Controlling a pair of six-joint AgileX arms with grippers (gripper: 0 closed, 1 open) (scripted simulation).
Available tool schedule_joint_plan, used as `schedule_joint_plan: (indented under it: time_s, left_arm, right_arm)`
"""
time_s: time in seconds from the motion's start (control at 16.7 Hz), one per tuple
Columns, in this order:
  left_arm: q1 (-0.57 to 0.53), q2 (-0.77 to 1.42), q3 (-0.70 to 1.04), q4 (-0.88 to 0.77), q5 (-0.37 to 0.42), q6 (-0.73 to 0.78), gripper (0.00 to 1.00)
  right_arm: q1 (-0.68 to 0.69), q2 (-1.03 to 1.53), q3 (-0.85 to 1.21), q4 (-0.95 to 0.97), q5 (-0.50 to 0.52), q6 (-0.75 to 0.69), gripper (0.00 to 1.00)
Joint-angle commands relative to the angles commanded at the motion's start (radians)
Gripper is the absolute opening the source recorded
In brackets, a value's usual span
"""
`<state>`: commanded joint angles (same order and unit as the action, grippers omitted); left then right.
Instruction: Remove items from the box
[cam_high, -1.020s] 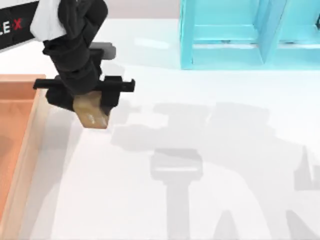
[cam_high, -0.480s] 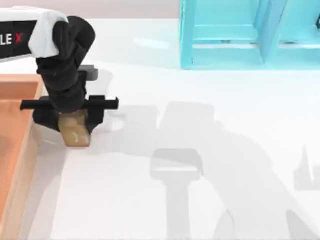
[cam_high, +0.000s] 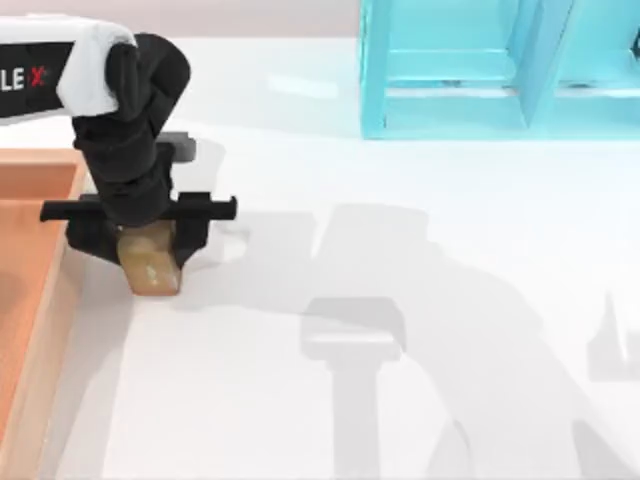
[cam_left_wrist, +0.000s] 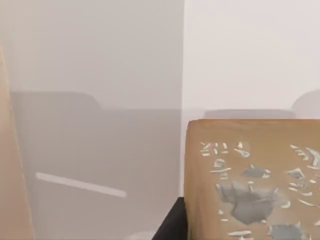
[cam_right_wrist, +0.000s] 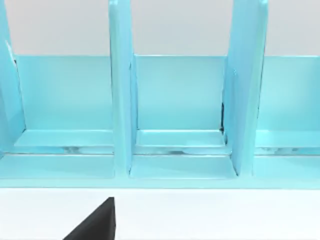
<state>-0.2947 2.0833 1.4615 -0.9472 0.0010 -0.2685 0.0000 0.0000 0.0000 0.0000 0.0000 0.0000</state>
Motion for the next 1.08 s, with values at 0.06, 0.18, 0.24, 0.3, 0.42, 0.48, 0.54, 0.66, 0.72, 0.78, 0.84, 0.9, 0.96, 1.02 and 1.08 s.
schedule_joint_plan:
  time_s: [0.06,0.18,0.24,0.3,0.42,0.48,0.54,0.66,0.72,0.78,0.84,0.9,0.96,1.02,1.08]
  left_arm:
    - [0.0,0.0,0.0,0.0,0.0,0.0,0.53]
    - [0.0,0.0,0.0,0.0,0.0,0.0,0.68]
    - [0.0,0.0,0.0,0.0,0.0,0.0,0.75]
    - [0.0,0.0,0.0,0.0,0.0,0.0,0.83]
    - [0.0,0.0,0.0,0.0,0.0,0.0,0.98]
    - [0.0,0.0,0.0,0.0,0.0,0.0,1.0]
    - [0.0,0.0,0.0,0.0,0.0,0.0,1.0]
    - [0.0,0.0,0.0,0.0,0.0,0.0,1.0]
    - [0.0,0.0,0.0,0.0,0.0,0.0,1.0]
    - [0.0,0.0,0.0,0.0,0.0,0.0,1.0]
    - [0.0,0.0,0.0,0.0,0.0,0.0,1.0]
    - [0.0,0.0,0.0,0.0,0.0,0.0,1.0]
    - [-0.002,0.0,0.0,0.0,0.0,0.0,1.0]
    - [-0.004,-0.001,0.001,-0.002,0.003,0.0,1.0]
    - [-0.015,-0.007,0.006,-0.015,0.015,0.001,1.0]
  right_arm:
    - [0.0,0.0,0.0,0.0,0.0,0.0,1.0]
    - [0.0,0.0,0.0,0.0,0.0,0.0,1.0]
    - [0.0,0.0,0.0,0.0,0.0,0.0,1.0]
    - [0.0,0.0,0.0,0.0,0.0,0.0,1.0]
    - [0.0,0.0,0.0,0.0,0.0,0.0,1.0]
    - [0.0,0.0,0.0,0.0,0.0,0.0,1.0]
    - [0.0,0.0,0.0,0.0,0.0,0.0,1.0]
    - [0.0,0.0,0.0,0.0,0.0,0.0,1.0]
    - [0.0,0.0,0.0,0.0,0.0,0.0,1.0]
    - [0.0,0.0,0.0,0.0,0.0,0.0,1.0]
    - [0.0,0.0,0.0,0.0,0.0,0.0,1.0]
    - [0.0,0.0,0.0,0.0,0.0,0.0,1.0]
    - [0.0,0.0,0.0,0.0,0.0,0.0,1.0]
    - [0.0,0.0,0.0,0.0,0.0,0.0,1.0]
    - [0.0,0.0,0.0,0.0,0.0,0.0,1.0]
